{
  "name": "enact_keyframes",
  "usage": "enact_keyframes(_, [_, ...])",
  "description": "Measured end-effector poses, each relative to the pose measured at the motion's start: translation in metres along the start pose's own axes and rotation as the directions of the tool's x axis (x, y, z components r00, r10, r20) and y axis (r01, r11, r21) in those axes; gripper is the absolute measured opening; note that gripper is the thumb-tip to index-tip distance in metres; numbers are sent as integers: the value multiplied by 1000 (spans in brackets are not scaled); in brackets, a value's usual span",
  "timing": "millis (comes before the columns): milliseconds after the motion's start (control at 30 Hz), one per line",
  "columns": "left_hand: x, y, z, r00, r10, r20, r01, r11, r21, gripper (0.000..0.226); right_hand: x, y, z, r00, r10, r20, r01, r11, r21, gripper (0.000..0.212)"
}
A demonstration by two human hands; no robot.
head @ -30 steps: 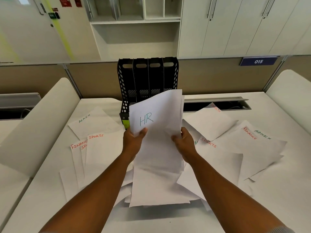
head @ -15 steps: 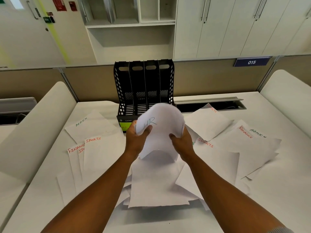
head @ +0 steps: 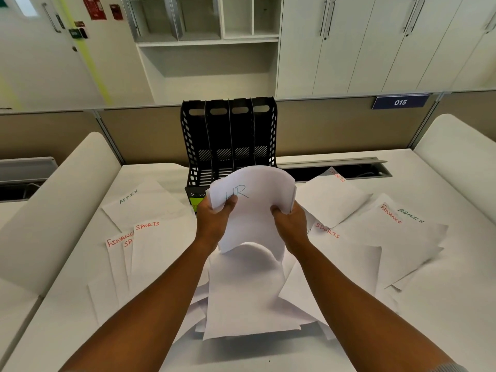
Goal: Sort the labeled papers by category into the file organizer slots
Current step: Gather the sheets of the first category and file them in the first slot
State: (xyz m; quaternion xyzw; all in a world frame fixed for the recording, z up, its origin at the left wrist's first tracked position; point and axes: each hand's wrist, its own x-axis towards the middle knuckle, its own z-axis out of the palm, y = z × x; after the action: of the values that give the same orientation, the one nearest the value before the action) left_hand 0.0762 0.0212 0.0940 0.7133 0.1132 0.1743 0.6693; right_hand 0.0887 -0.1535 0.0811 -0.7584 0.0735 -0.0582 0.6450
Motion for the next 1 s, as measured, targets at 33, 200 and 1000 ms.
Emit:
enact_keyframes(33, [0,0,-1,1000,3,2,-3,1000,-4,39,1,0,0,1000,-2,2,2,1000,-4,24])
enact_keyframes(200, [-2,-9,-6,999,-29,13,30,999,-33,31,1,7,-3,1000,10,5,-10,1000,19,38])
enact_keyframes(1000, [23,34,12,962,-168,-217,133,977,-168,46,4,24,-6,996,22,91,-25,999,30,29])
